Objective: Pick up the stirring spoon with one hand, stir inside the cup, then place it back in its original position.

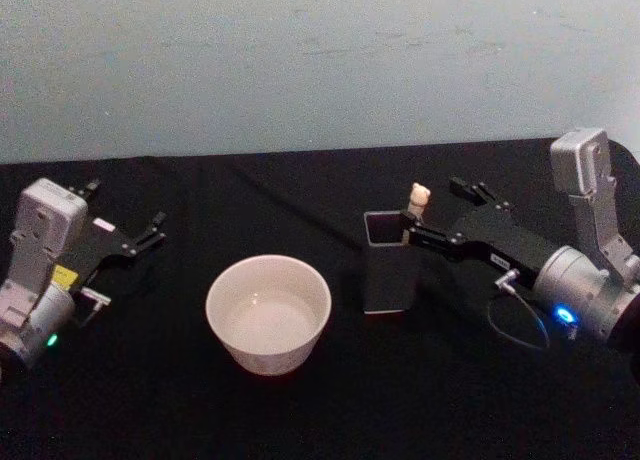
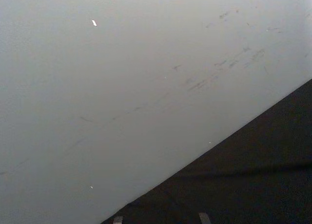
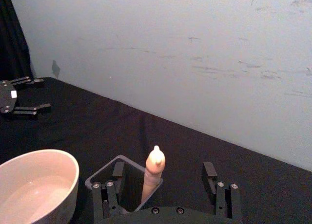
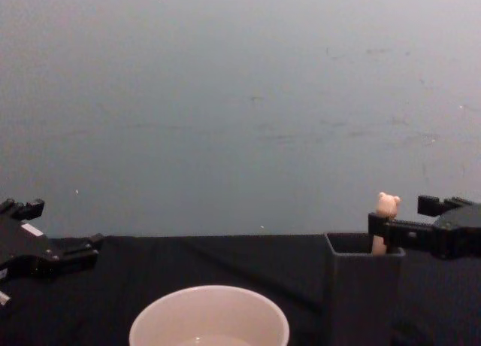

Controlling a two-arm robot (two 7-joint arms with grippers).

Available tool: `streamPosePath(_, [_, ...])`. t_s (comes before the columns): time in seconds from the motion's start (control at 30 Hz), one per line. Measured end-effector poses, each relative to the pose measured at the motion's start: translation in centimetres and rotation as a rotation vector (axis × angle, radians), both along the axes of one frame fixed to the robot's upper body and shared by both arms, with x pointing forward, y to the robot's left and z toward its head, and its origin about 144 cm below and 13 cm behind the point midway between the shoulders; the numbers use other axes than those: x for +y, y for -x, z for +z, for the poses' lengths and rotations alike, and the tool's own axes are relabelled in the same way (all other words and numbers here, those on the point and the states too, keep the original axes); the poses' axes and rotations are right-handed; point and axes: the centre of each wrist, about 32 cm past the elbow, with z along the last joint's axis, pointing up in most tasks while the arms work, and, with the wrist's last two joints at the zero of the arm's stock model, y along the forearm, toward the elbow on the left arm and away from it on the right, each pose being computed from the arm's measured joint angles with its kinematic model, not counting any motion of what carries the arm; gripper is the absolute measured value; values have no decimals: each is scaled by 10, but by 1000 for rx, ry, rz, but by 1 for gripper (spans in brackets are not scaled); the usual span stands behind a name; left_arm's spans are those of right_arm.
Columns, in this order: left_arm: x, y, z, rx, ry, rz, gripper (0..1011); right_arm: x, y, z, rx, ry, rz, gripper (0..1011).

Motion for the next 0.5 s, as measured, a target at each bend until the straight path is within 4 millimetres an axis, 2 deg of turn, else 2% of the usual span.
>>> streamPosePath(0.5, [0, 0, 0, 0, 0, 0, 1001, 8, -15, 0, 9, -4, 3, 1002])
